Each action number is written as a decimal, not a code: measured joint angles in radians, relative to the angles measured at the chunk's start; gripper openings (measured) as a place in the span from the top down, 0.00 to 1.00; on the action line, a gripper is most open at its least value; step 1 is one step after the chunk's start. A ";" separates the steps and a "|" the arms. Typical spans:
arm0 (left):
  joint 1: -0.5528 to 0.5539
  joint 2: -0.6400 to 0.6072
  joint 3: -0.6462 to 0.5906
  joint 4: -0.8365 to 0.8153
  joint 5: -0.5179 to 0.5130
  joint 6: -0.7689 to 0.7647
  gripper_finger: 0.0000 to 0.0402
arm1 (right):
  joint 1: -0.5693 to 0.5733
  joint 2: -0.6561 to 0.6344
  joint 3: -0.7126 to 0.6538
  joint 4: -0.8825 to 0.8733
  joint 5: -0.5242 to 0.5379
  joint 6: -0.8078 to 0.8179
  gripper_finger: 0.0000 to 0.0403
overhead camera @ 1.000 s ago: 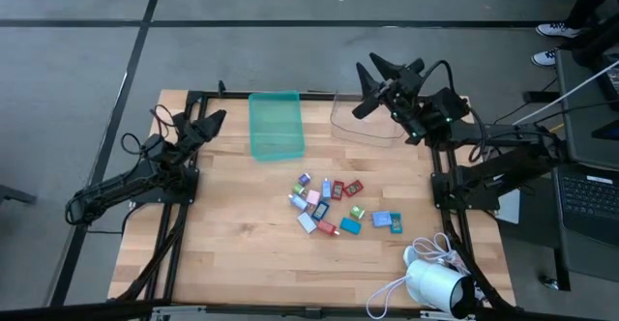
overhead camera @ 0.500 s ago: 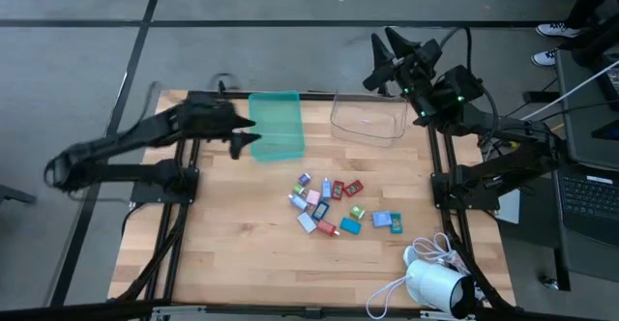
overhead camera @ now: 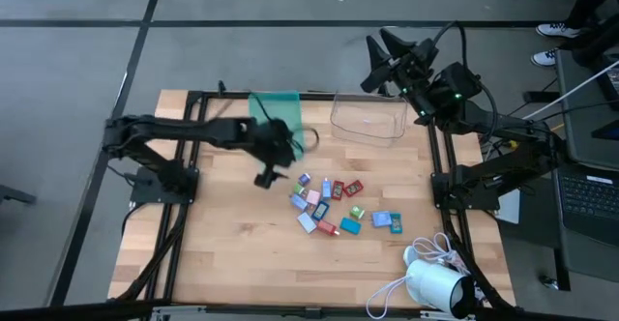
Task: Pick & Place Office items
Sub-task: Put the left light blue charger adapter into the green bin
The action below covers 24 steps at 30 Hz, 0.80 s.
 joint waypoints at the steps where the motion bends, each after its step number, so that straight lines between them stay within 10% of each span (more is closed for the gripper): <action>1: -0.021 0.023 0.000 0.005 0.001 0.000 0.35 | -0.002 0.000 0.000 -0.009 -0.013 0.000 0.50; 24: -0.184 0.312 0.012 0.161 -0.045 -0.137 0.36 | -0.009 0.000 0.000 -0.190 -0.198 -0.015 0.50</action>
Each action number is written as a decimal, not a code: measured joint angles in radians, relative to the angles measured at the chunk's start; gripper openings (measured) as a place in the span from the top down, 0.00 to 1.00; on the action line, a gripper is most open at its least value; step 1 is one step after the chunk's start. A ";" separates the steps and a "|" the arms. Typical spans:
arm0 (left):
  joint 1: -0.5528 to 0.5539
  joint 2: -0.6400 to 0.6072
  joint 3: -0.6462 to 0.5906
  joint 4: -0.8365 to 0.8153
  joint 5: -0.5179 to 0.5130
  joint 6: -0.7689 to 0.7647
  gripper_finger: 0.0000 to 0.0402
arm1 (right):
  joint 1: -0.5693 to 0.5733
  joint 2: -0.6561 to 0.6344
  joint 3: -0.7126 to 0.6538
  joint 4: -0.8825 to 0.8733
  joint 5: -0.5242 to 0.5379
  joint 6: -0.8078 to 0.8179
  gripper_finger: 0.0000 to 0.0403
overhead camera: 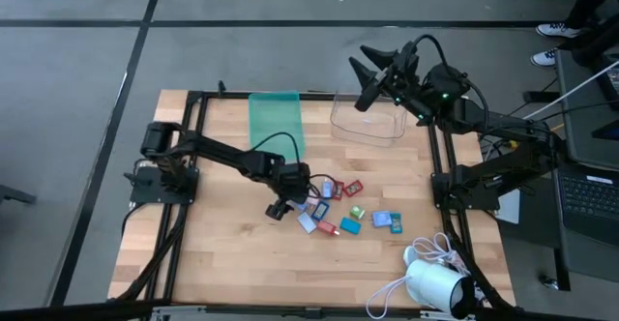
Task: Pick & Place Office items
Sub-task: Put the left light blue charger adapter into the green bin
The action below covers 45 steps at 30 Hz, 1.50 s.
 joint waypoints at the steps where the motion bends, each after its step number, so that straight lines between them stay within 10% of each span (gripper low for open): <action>1: -0.002 0.002 0.003 0.006 0.000 0.000 0.36 | 0.000 0.000 0.000 -0.001 0.000 0.000 0.50; 19: -0.009 0.042 0.007 -0.003 0.055 -0.109 0.70 | 0.000 0.000 0.000 -0.008 0.004 -0.001 0.50; 38: 0.190 -0.116 0.123 0.057 0.173 -0.280 0.71 | -0.037 0.000 0.000 0.017 -0.001 -0.002 0.50; 45: 0.341 -0.163 0.134 -0.041 -0.042 -0.253 0.71 | -0.052 0.000 0.000 0.023 -0.041 -0.001 0.50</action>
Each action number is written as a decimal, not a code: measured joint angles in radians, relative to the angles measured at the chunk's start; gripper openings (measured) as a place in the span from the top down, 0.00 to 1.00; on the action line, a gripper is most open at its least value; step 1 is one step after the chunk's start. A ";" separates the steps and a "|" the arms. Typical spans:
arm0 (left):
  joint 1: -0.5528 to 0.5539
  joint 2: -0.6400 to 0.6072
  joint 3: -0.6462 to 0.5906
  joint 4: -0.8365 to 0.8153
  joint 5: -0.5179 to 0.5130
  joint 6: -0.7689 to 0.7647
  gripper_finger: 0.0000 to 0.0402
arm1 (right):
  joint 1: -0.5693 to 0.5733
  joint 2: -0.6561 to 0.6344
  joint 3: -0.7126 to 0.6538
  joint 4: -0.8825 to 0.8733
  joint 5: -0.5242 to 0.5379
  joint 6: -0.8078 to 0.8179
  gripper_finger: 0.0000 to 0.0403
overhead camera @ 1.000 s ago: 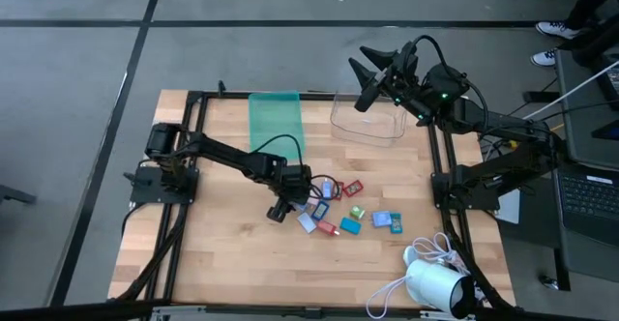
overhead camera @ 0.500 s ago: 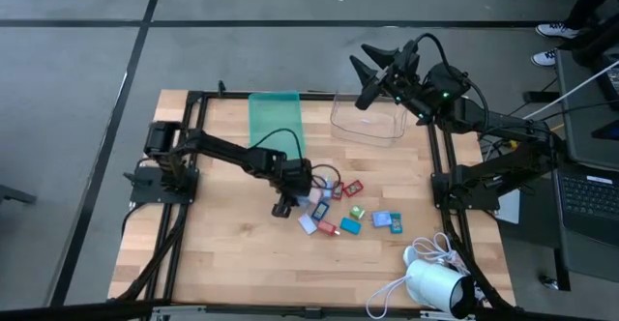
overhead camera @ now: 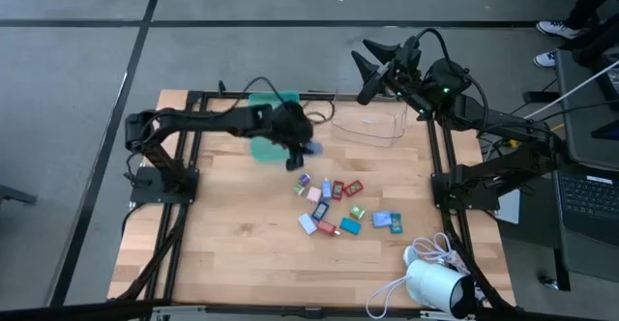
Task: Pick & Place Office items
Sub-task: Put the left light blue charger adapter into the green bin
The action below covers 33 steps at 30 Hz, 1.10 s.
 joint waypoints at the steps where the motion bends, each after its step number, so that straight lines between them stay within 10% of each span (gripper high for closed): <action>1: 0.026 0.002 0.000 -0.041 -0.045 0.026 0.71 | 0.000 0.000 0.000 0.002 0.000 0.000 0.50; 16: 0.415 0.042 -0.161 0.084 -0.145 0.075 0.71 | 0.000 0.000 0.000 0.037 0.000 0.000 0.50; 33: 0.460 0.228 -0.167 0.208 -0.134 0.103 0.71 | -0.006 0.000 0.000 0.040 0.000 0.032 0.50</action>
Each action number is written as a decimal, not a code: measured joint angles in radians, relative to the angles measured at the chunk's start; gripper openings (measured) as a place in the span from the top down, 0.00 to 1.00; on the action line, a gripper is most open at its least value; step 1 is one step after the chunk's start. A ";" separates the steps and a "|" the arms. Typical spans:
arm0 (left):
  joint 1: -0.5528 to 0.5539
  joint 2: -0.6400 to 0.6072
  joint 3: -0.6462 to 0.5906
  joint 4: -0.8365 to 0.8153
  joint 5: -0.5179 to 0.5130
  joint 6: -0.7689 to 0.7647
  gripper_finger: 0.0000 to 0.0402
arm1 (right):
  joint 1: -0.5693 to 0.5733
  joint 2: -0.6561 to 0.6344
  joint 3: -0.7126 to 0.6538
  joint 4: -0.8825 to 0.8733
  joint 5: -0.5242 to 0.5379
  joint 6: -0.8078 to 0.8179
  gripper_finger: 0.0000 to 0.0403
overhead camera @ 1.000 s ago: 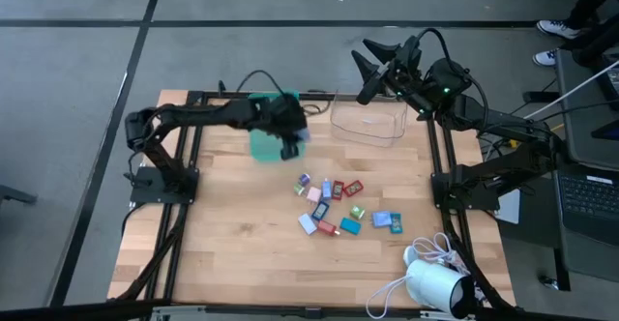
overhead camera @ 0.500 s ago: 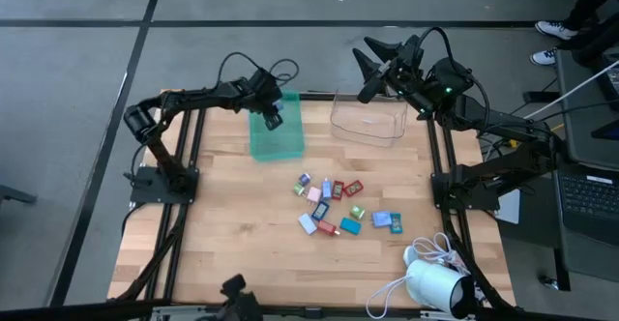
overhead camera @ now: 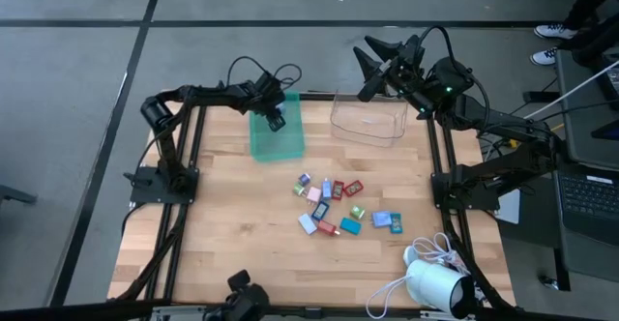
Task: Pick & Place Office items
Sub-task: Put the left light blue charger adapter into the green bin, then put the violet charger adapter into the green bin
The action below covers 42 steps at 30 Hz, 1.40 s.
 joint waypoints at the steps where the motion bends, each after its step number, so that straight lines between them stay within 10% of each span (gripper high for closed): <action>1: 0.000 0.004 0.000 0.000 0.000 0.000 0.71 | 0.000 0.000 0.000 0.000 0.000 0.000 0.50; 22: -0.022 -0.169 0.233 -0.220 0.069 -0.057 0.36 | -0.007 0.000 0.000 0.015 -0.008 -0.008 0.50; 26: -0.090 -0.207 0.301 -0.274 0.271 -0.180 0.35 | -0.018 0.000 0.000 0.015 -0.011 -0.009 0.50; 31: -0.259 -0.204 0.301 -0.399 0.404 0.018 0.35 | -0.040 0.000 0.000 0.015 -0.048 -0.009 0.50; 42: -0.559 -0.096 0.282 -0.505 0.269 0.303 0.35 | -0.055 0.000 0.000 0.006 -0.123 -0.007 0.50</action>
